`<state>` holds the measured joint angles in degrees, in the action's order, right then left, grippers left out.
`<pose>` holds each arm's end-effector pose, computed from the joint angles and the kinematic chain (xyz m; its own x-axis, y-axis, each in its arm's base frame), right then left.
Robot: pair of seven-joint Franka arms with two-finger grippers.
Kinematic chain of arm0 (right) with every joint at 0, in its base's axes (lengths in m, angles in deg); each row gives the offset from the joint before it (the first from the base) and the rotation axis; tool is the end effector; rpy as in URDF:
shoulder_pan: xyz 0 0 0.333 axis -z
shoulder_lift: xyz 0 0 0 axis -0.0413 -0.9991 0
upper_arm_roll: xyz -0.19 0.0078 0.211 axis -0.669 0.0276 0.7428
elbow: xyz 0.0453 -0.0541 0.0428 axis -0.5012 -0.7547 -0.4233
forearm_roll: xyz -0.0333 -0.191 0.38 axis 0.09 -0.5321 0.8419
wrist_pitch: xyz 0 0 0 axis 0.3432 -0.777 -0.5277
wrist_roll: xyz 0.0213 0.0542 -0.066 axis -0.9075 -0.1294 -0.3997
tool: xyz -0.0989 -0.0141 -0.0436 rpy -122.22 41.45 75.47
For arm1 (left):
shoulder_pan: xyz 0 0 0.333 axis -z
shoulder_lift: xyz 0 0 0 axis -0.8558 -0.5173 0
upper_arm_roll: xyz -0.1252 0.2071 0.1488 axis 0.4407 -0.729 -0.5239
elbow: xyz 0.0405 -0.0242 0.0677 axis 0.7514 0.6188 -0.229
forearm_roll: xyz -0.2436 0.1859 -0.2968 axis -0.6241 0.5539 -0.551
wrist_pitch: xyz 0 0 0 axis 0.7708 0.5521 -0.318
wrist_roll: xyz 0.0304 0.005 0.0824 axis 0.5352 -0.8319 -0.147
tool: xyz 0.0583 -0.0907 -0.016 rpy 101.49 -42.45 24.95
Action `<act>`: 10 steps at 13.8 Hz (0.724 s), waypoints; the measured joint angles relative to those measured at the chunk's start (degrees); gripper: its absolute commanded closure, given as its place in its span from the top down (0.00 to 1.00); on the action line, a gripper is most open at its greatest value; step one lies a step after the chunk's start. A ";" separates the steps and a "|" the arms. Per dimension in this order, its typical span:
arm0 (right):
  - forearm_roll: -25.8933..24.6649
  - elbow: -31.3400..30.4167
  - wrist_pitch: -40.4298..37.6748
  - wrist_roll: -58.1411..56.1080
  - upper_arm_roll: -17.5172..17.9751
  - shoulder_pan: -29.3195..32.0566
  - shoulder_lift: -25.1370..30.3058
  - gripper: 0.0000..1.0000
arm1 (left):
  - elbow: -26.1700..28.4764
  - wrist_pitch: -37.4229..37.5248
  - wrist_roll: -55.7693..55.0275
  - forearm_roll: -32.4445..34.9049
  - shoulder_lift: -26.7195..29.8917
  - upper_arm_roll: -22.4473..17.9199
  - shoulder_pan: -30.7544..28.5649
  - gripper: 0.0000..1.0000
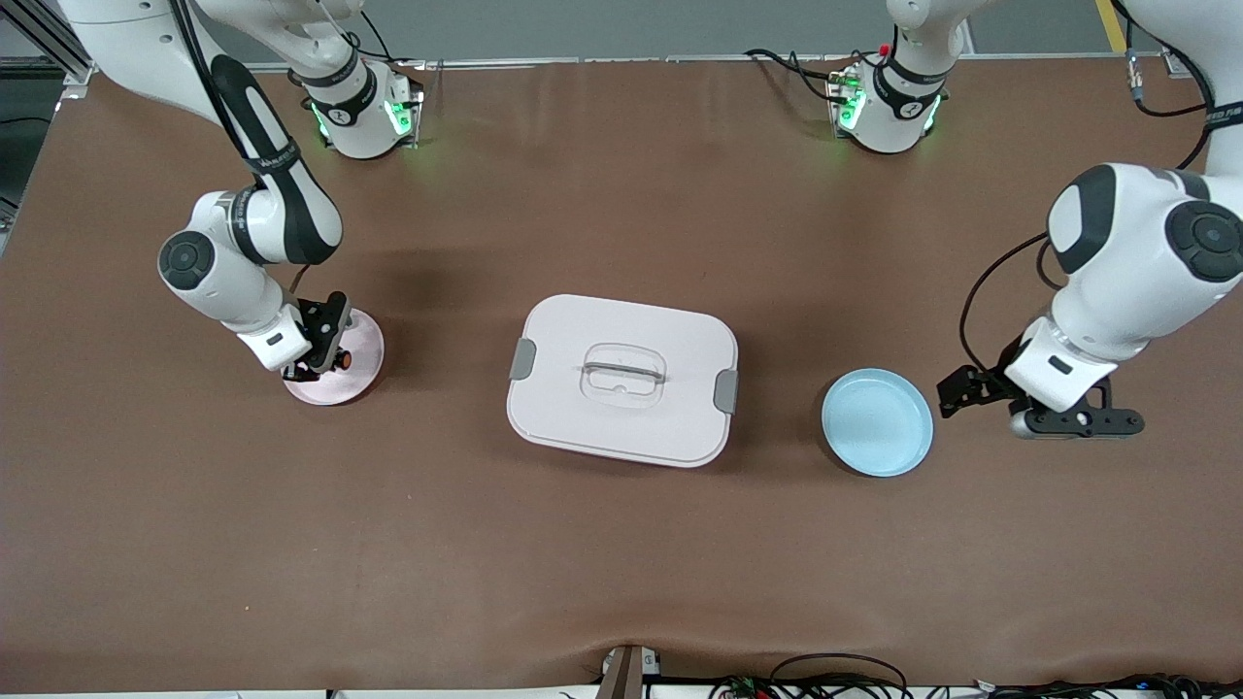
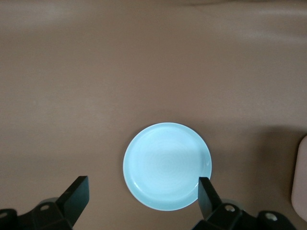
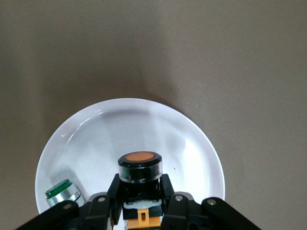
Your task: Transfer orange switch to right arm and place
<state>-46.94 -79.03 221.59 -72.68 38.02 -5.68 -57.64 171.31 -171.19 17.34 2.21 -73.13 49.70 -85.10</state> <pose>0.5189 0.0169 0.1493 0.1659 0.9858 0.0249 0.9861 -0.1661 0.0098 0.6550 -0.0671 0.3870 0.9841 0.0051 0.1773 -0.0023 -0.9991 0.0413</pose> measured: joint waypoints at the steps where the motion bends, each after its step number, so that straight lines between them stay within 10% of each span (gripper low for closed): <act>1: 0.00 0.02 0.28 -0.37 -0.02 0.02 -0.31 0.00 | -0.31 0.69 0.00 0.00 1.08 0.00 -0.23 1.00; 10: 0.00 1.50 1.69 -1.51 -0.03 0.06 -2.99 0.00 | -9.47 11.24 -0.24 -0.01 5.48 0.02 -0.74 1.00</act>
<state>-46.94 -77.53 223.28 -74.19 37.99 -5.62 -60.63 161.85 -159.96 17.10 2.21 -67.66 49.72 -85.84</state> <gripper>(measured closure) 0.648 0.000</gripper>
